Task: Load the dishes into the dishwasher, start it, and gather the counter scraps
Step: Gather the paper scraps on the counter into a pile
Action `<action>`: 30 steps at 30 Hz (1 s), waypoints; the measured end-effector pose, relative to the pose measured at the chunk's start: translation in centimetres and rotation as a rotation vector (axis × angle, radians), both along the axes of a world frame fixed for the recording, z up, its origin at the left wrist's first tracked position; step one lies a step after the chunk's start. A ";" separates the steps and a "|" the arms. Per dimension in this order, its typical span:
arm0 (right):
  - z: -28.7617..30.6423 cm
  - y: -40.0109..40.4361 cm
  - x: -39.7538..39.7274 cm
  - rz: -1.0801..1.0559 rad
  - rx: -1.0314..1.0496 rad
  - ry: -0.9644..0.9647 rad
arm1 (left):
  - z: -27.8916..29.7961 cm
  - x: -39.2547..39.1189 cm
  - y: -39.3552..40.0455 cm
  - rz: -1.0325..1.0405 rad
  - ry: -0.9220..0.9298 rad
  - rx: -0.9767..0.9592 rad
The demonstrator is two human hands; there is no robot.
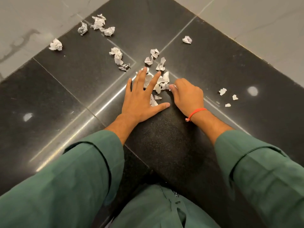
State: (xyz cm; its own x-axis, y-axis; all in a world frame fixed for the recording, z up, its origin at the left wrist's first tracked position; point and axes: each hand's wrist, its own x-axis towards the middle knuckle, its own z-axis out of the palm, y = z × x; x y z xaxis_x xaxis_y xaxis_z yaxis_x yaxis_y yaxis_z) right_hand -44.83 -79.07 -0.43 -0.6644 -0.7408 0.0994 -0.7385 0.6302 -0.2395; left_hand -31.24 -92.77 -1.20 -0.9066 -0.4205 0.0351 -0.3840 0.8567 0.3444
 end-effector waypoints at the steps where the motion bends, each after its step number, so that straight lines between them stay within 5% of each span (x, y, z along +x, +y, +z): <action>1: 0.4 -0.1 0.1 -0.021 0.045 -0.008 | 0.0 -0.1 0.0 -0.002 0.004 0.009; 4: 1.4 -0.4 0.1 -0.106 0.078 -0.079 | 0.0 -0.5 -0.3 0.008 0.042 0.037; 12: 2.3 0.6 -1.5 -0.356 -0.325 -0.536 | 0.2 -5.2 -2.3 -0.238 -0.047 -0.065; 18: 2.0 1.3 -3.0 -0.588 -0.544 -0.860 | -0.9 -5.0 -2.1 -0.387 0.162 -0.129; 23: 2.8 2.0 -1.8 -0.679 -0.635 -1.015 | -0.7 -4.2 0.0 -0.288 0.212 -0.055; 27: 3.1 3.0 0.8 -0.754 -0.682 -1.094 | 1.0 -4.0 1.5 -0.015 0.107 0.181; 30: 3.3 4.0 2.9 -0.807 -0.782 -1.201 | 3.2 -4.4 1.9 0.280 0.176 0.640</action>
State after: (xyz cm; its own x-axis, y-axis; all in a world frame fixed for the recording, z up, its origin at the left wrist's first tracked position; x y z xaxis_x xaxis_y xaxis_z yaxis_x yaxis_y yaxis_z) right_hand -41.97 -75.09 2.85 -0.7981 -0.2069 -0.5658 0.5333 0.1944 -0.8233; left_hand -35.61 -90.83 1.95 -0.7650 -0.6238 -0.1600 -0.4525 0.3438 0.8228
